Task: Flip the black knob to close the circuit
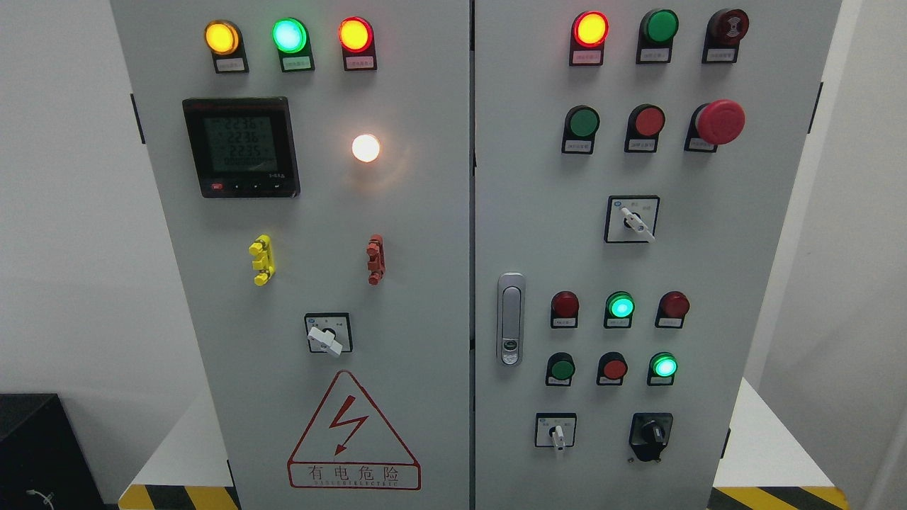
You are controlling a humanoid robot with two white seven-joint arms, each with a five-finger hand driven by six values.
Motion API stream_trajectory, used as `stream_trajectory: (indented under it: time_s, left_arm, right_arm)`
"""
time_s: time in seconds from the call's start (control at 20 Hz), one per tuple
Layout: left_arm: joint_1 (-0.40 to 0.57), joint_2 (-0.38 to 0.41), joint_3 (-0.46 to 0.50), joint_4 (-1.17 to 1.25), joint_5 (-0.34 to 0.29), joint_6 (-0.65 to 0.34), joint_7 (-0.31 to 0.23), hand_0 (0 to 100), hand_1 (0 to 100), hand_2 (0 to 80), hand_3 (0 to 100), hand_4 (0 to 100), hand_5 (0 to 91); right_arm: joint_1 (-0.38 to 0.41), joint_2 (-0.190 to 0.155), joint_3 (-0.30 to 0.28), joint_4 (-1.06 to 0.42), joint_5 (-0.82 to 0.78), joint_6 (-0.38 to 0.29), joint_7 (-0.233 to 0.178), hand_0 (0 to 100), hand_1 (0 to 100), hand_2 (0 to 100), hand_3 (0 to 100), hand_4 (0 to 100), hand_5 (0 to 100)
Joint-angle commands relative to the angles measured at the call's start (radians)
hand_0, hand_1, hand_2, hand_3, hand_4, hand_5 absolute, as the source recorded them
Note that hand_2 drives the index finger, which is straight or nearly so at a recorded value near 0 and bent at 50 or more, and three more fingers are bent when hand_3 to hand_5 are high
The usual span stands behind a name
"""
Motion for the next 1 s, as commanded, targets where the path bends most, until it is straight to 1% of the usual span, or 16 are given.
stream_trajectory:
  time_s: [0.0, 0.35, 0.45, 0.5, 0.6, 0.85, 0.9, 0.95]
  left_arm:
    - [0.021, 0.000, 0.000, 0.000, 0.000, 0.000, 0.000, 12, 56, 0.0, 0, 0, 0.0]
    - [0.021, 0.000, 0.000, 0.000, 0.000, 0.000, 0.000, 12, 56, 0.0, 0, 0, 0.0]
    - [0.021, 0.000, 0.000, 0.000, 0.000, 0.000, 0.000, 12, 56, 0.0, 0, 0, 0.0]
    - [0.020, 0.000, 0.000, 0.000, 0.000, 0.000, 0.000, 12, 56, 0.0, 0, 0, 0.0]
    - [0.020, 0.000, 0.000, 0.000, 0.000, 0.000, 0.000, 12, 56, 0.0, 0, 0, 0.0]
    - [0.021, 0.000, 0.000, -0.001, 0.000, 0.000, 0.000, 12, 56, 0.0, 0, 0, 0.0]
    - [0.021, 0.000, 0.000, 0.000, 0.000, 0.000, 0.000, 12, 56, 0.0, 0, 0, 0.0]
    - [0.021, 0.000, 0.000, 0.000, 0.000, 0.000, 0.000, 12, 56, 0.0, 0, 0, 0.0]
  right_arm:
    - [-0.074, 0.007, 0.061, 0.048, 0.010, 0.011, 0.006, 0, 7, 89, 100, 90, 90]
    - [-0.141, -0.007, 0.049, 0.103, 0.023, 0.011, 0.009, 0, 7, 89, 100, 90, 90]
    - [-0.157, -0.019, 0.046, 0.115, 0.023, 0.014, 0.009, 0, 7, 89, 100, 90, 90]
    - [-0.164, -0.031, 0.046, 0.121, 0.023, 0.022, 0.014, 0, 8, 89, 100, 90, 90]
    - [-0.178, -0.034, 0.046, 0.129, 0.023, 0.032, 0.030, 0, 8, 89, 100, 90, 90]
    - [-0.218, -0.038, 0.045, 0.163, 0.023, 0.034, 0.034, 0, 8, 89, 100, 90, 90]
    - [-0.224, -0.041, 0.045, 0.169, 0.023, 0.035, 0.034, 0, 9, 89, 100, 90, 90]
    - [-0.226, -0.051, 0.045, 0.178, 0.022, 0.040, 0.034, 0, 9, 89, 100, 90, 90]
